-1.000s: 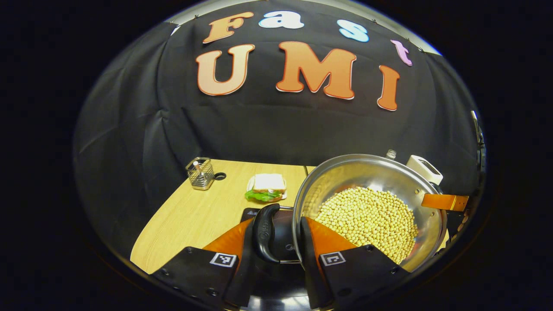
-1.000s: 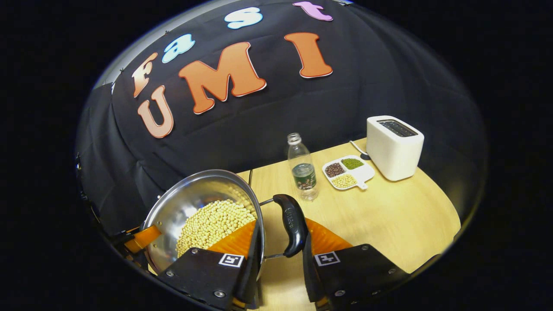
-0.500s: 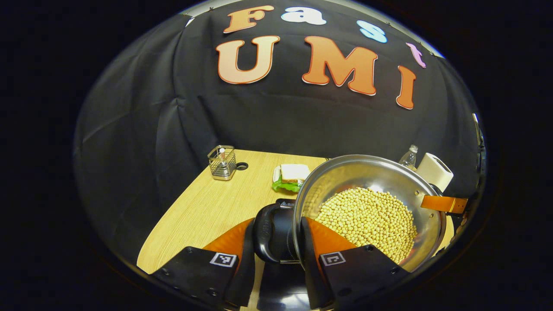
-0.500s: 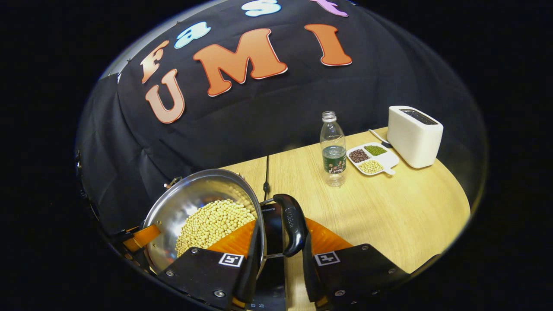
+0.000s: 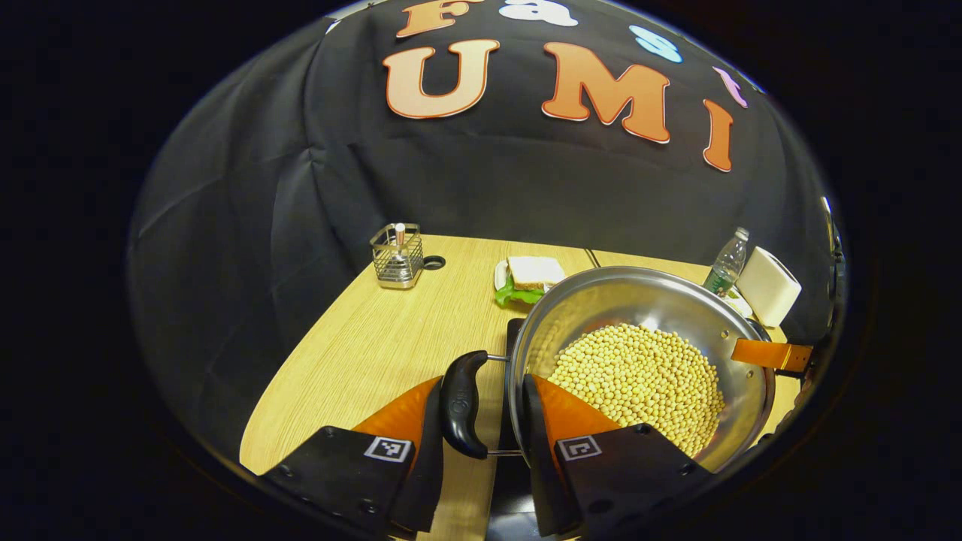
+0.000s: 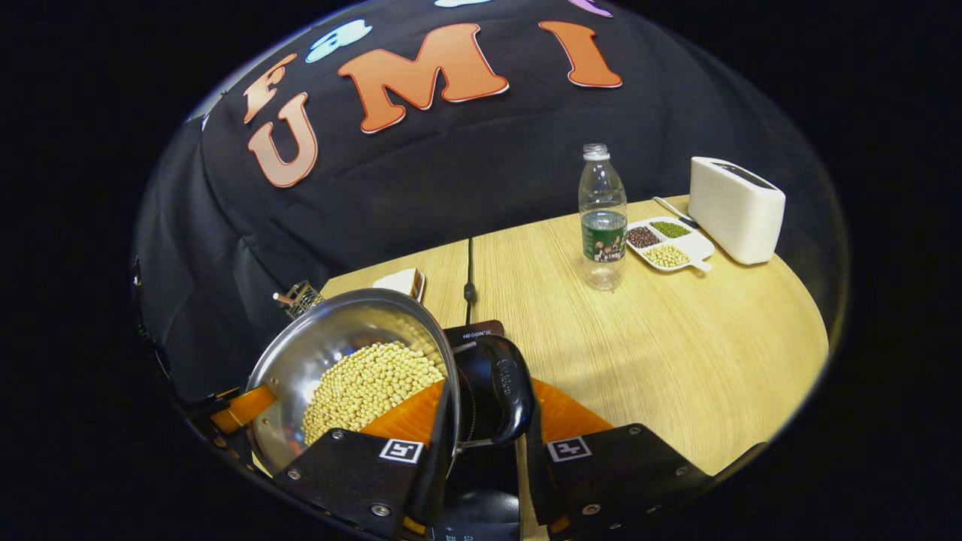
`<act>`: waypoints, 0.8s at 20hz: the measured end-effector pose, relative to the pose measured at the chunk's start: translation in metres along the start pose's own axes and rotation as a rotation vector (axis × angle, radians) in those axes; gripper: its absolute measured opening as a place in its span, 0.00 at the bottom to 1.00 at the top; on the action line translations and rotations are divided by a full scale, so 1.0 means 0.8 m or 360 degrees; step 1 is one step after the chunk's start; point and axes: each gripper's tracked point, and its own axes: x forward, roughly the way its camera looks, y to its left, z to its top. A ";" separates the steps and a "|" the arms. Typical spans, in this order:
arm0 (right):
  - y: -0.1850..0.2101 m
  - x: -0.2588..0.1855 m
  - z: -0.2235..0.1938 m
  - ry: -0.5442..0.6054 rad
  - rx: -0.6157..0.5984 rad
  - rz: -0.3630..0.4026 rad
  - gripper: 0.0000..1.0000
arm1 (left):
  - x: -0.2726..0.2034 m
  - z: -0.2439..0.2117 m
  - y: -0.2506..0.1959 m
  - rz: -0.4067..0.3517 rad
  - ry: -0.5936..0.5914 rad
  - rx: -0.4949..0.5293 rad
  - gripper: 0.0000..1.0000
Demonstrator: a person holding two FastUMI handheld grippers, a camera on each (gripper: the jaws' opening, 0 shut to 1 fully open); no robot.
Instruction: First push the handle of the pot to place it horizontally, then grasp the pot with both hands and set it on the induction cooktop.
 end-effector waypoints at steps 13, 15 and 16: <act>-0.006 -0.002 -0.002 -0.0012 0.0031 0.0015 0.59 | 0.006 -0.010 0.001 0.0006 0.0003 -0.0030 0.62; -0.006 -0.014 0.014 -0.0063 0.0022 0.0030 0.71 | -0.003 0.003 0.006 0.0034 -0.0042 -0.0024 0.67; -0.007 -0.020 0.023 -0.0087 0.0002 0.0028 0.77 | -0.009 0.010 0.005 0.0046 -0.0077 -0.0017 0.72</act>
